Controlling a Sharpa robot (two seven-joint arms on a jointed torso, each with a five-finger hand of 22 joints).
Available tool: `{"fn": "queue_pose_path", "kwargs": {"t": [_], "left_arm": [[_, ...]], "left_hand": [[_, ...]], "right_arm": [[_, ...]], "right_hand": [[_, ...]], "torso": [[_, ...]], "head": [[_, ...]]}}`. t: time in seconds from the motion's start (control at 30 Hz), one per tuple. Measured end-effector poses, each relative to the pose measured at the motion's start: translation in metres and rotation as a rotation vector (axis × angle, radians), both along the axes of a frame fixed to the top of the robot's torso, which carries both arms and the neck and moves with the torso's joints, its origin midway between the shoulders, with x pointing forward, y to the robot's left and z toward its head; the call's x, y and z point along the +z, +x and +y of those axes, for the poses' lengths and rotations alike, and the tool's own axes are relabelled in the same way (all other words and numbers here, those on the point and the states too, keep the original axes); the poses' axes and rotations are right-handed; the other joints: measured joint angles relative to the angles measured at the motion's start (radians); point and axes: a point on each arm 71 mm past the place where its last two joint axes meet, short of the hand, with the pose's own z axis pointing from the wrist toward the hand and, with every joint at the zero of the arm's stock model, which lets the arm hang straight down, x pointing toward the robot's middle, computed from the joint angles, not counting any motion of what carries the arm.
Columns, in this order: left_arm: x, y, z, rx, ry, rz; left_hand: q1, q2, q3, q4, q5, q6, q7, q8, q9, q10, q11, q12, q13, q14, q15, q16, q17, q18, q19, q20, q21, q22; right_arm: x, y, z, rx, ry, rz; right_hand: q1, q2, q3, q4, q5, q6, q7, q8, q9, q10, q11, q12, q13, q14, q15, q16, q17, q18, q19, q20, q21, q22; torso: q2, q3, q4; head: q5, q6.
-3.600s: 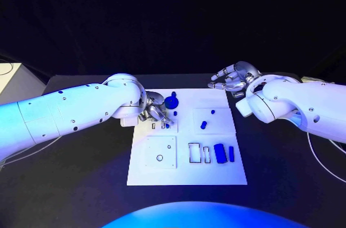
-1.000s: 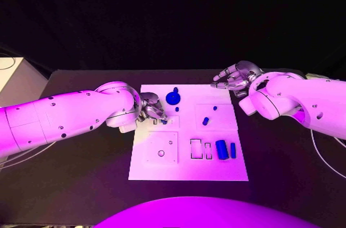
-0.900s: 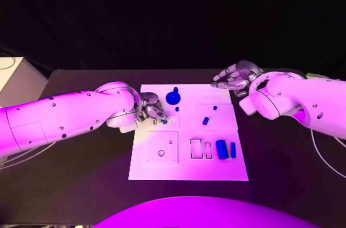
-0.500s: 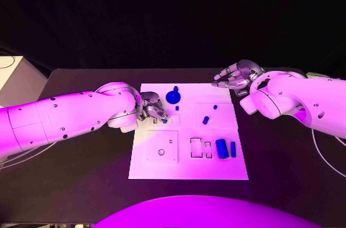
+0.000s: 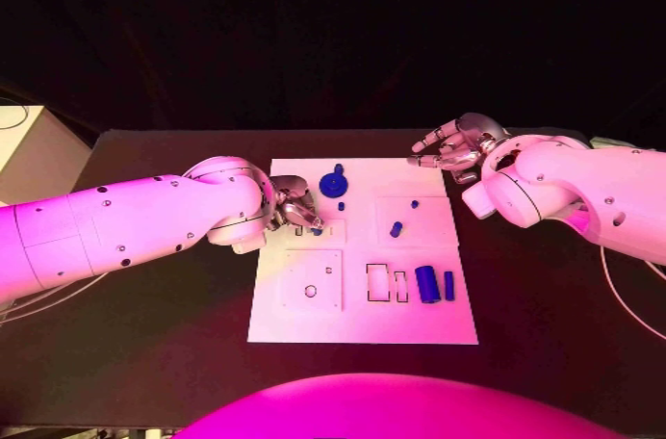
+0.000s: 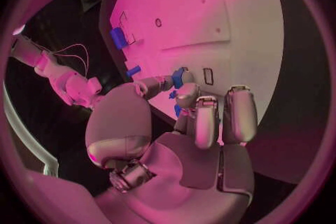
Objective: Assemble the parts on the task board
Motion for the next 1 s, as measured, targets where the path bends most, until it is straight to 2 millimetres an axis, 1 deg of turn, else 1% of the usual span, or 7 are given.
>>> {"fn": "queue_pose_path", "kwargs": {"t": [0.13, 0.4, 0.53, 0.57, 0.9, 1.0], "left_arm": [[0.0001, 0.0000, 0.0002, -0.004, 0.006, -0.004], [0.0003, 0.0002, 0.0003, -0.013, 0.021, -0.016], [0.0004, 0.0004, 0.0004, -0.016, 0.027, -0.021], [0.0005, 0.0005, 0.0005, -0.016, 0.028, -0.023], [0.0006, 0.0002, 0.0004, -0.023, 0.037, -0.027], [0.0006, 0.0000, 0.0002, -0.026, 0.039, -0.026]], "left_hand": [[0.000, 0.000, 0.000, 0.000, 0.008, 0.000, 0.000, 0.000, 0.000, 0.000, 0.000, 0.000, 0.000, 0.000, 0.000, 0.000, 0.000, 0.000, 0.003, -0.003, 0.000, 0.000], [0.000, 0.000, 0.000, 0.000, 0.008, 0.000, 0.000, 0.000, 0.000, 0.000, 0.000, 0.000, 0.000, 0.000, 0.000, 0.004, 0.000, 0.000, 0.003, -0.003, 0.000, 0.003], [0.000, 0.000, 0.000, 0.000, 0.008, 0.004, -0.003, -0.001, -0.001, 0.003, -0.003, 0.002, 0.000, 0.000, 0.000, 0.004, 0.000, 0.000, 0.003, -0.003, 0.000, 0.004], [-0.004, 0.004, 0.000, 0.000, 0.012, 0.004, -0.003, -0.001, -0.001, 0.004, -0.003, 0.005, 0.001, 0.000, 0.000, 0.004, 0.000, 0.000, 0.003, -0.003, 0.000, 0.006], [-0.004, 0.004, 0.000, 0.000, 0.013, 0.006, -0.003, 0.000, -0.001, 0.004, -0.003, 0.005, 0.002, 0.000, 0.000, 0.004, 0.000, 0.000, 0.003, -0.003, 0.000, 0.006], [-0.004, 0.004, 0.000, 0.000, 0.013, 0.007, -0.003, 0.003, -0.001, 0.004, -0.003, 0.005, 0.002, 0.000, 0.000, 0.004, 0.000, 0.000, 0.007, 0.000, 0.004, 0.007]], "right_arm": [[-0.0004, -0.0001, 0.0000, 0.001, 0.000, 0.001], [-0.0008, -0.0003, -0.0003, 0.001, -0.001, 0.003], [-0.0009, -0.0004, -0.0004, 0.002, -0.001, 0.003], [-0.0009, -0.0005, -0.0005, 0.002, -0.001, 0.003], [-0.0013, -0.0007, -0.0009, 0.002, -0.001, 0.005], [-0.0014, -0.0007, -0.0009, 0.003, -0.001, 0.006]], "right_hand": [[0.000, 0.000, 0.000, 0.000, 0.000, 0.000, 0.000, 0.000, 0.000, 0.000, 0.000, 0.000, 0.000, 0.000, 0.000, 0.000, 0.000, 0.000, 0.000, 0.000, 0.000, 0.000], [0.000, 0.000, 0.000, 0.000, 0.000, 0.000, 0.000, 0.000, 0.000, 0.000, 0.000, 0.000, 0.001, 0.000, 0.000, 0.000, 0.000, 0.000, 0.000, 0.000, 0.000, 0.000], [0.000, 0.000, 0.000, 0.000, 0.000, 0.000, 0.000, 0.000, 0.000, 0.000, 0.000, 0.000, 0.001, 0.000, 0.000, 0.000, 0.000, 0.000, 0.000, 0.000, 0.000, 0.000], [0.000, 0.000, 0.000, 0.000, 0.000, 0.000, 0.000, 0.000, 0.000, 0.000, 0.000, 0.000, 0.001, 0.000, 0.000, 0.000, 0.000, 0.000, 0.000, 0.000, 0.000, 0.000], [0.000, 0.000, 0.000, 0.000, 0.000, 0.000, 0.000, 0.000, 0.000, 0.000, 0.000, 0.000, 0.001, 0.000, 0.000, 0.000, 0.000, 0.000, 0.000, 0.000, 0.000, 0.000], [0.000, 0.000, 0.000, 0.000, 0.000, 0.000, 0.000, 0.000, 0.000, 0.000, 0.000, 0.000, 0.001, 0.000, 0.000, 0.000, 0.000, 0.000, 0.000, 0.000, 0.000, 0.001]], "torso": [[0.000, -0.0002, 0.0002], [0.000, -0.0003, 0.0001], [0.000, -0.0002, -0.0003], [0.000, -0.0002, -0.0003], [0.000, -0.0003, -0.0003], [0.000, -0.0002, -0.0003]], "head": [[0.001, -0.001], [0.003, -0.002], [0.003, -0.002], [0.002, -0.002], [0.001, -0.002], [0.001, -0.002]]}}
